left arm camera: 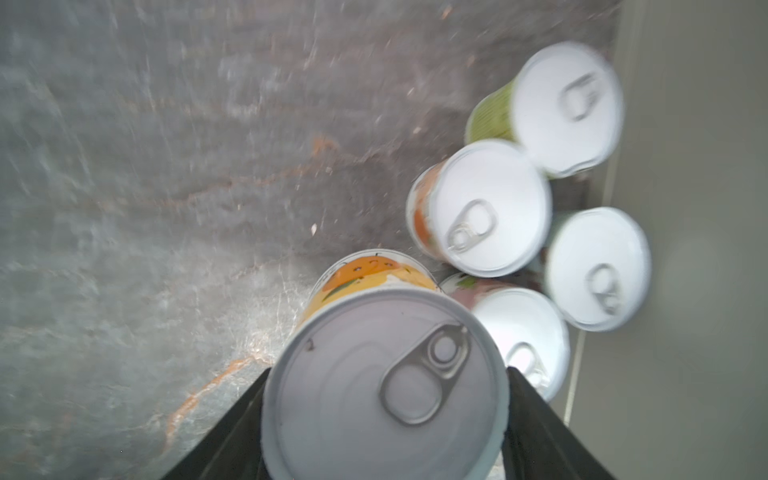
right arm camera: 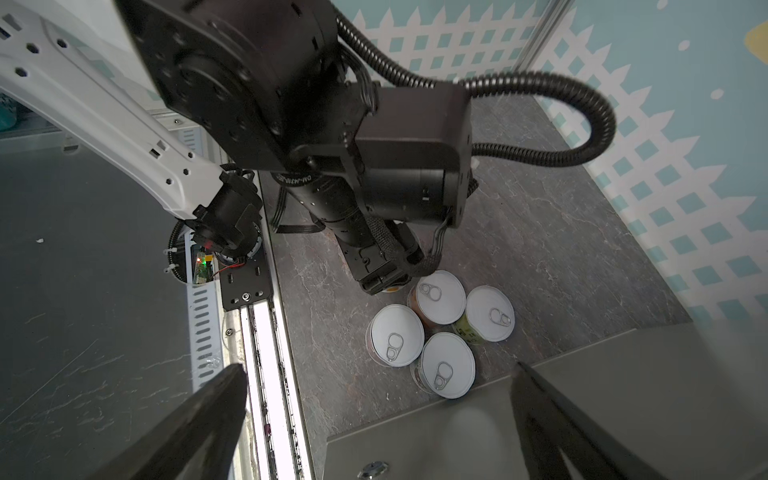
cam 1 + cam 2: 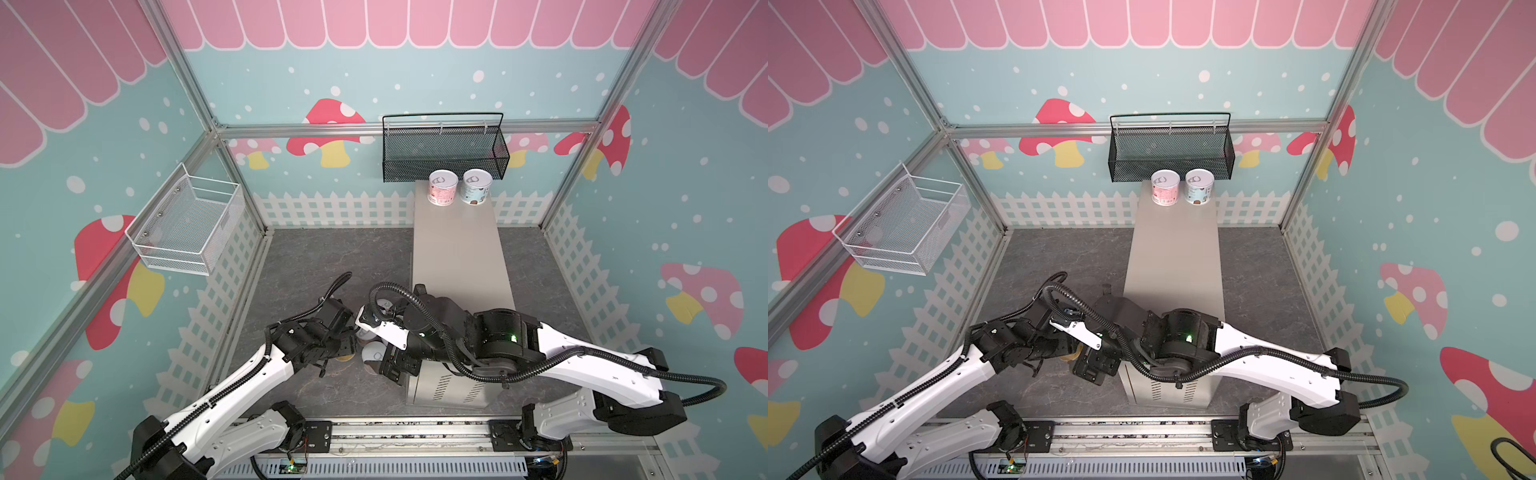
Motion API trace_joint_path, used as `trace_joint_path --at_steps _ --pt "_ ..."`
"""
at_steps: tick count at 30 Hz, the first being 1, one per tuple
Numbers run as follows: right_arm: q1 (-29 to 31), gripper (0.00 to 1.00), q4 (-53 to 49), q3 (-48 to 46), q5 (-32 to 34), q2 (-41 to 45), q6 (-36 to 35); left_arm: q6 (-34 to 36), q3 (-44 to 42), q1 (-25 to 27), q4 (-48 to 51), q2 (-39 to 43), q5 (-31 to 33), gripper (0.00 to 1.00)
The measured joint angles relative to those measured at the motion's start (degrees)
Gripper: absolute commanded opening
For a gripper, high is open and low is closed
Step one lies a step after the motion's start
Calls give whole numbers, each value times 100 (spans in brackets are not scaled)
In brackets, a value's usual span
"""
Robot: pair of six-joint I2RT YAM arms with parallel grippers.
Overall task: Place and organize the canned foods onto the counter
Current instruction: 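Hold the yellow can up with the left gripper while the right gripper grasps it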
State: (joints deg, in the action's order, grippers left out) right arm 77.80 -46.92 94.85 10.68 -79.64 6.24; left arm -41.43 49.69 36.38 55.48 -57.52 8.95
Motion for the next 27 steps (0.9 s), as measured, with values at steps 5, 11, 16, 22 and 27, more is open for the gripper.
trace_joint_path --at_steps 5,11,16,22,27 --pt "0 100 293 -400 68 374 -76 518 844 -177 527 7 -136 37" --pt "0 99 857 -1047 122 1049 -284 1102 1790 -363 905 142 -861 37" --pt "0 100 1132 -1113 227 1287 -348 1421 2492 -363 1075 138 -1410 37" --pt "20 100 1263 -1198 302 1373 -435 1600 3104 -363 1309 140 -1788 37" --pt "24 100 1296 -1200 332 1373 -452 1683 3633 -363 1574 133 -1886 37"
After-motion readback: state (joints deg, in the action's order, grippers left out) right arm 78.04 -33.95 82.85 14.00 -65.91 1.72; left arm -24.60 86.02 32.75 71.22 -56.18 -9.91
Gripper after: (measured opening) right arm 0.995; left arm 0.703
